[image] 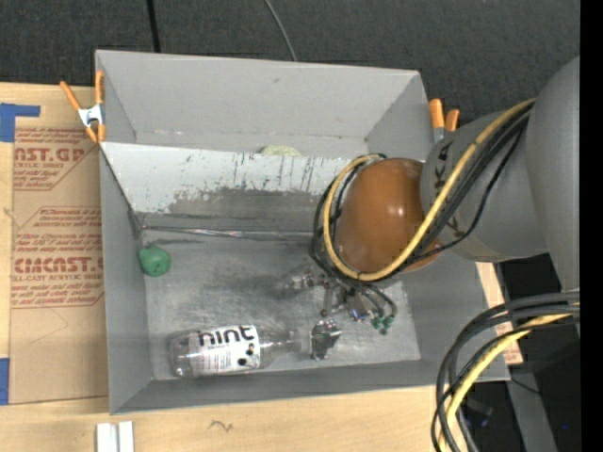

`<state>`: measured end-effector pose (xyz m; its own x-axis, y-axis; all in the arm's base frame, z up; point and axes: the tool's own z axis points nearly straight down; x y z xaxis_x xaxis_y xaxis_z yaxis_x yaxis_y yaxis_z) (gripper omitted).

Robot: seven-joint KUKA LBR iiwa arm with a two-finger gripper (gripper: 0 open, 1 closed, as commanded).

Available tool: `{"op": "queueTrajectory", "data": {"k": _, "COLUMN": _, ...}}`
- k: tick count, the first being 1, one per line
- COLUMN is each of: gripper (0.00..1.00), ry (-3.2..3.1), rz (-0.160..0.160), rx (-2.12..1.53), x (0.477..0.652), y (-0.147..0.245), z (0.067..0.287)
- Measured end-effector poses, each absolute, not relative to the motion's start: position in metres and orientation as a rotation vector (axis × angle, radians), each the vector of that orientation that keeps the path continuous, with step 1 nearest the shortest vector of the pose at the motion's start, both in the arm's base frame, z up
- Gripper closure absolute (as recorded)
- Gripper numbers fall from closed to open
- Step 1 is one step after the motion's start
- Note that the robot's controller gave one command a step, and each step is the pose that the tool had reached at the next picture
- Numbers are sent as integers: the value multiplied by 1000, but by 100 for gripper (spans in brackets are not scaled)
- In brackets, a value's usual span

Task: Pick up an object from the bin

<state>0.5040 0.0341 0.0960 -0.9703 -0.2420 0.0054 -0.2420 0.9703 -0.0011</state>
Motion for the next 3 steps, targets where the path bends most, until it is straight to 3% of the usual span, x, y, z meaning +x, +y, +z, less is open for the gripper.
{"op": "queueTrajectory", "data": {"k": 1, "gripper": 0, "ry": -3099, "rz": -5, "rx": 514, "x": 491, "y": 59, "z": 93}}
{"op": "queueTrajectory", "data": {"k": 2, "gripper": 0, "ry": -3072, "rz": 2, "rx": 654, "x": 490, "y": 93, "z": 96}}
{"op": "queueTrajectory", "data": {"k": 3, "gripper": 0, "ry": -3014, "rz": -7, "rx": 905, "x": 485, "y": 118, "z": 79}}
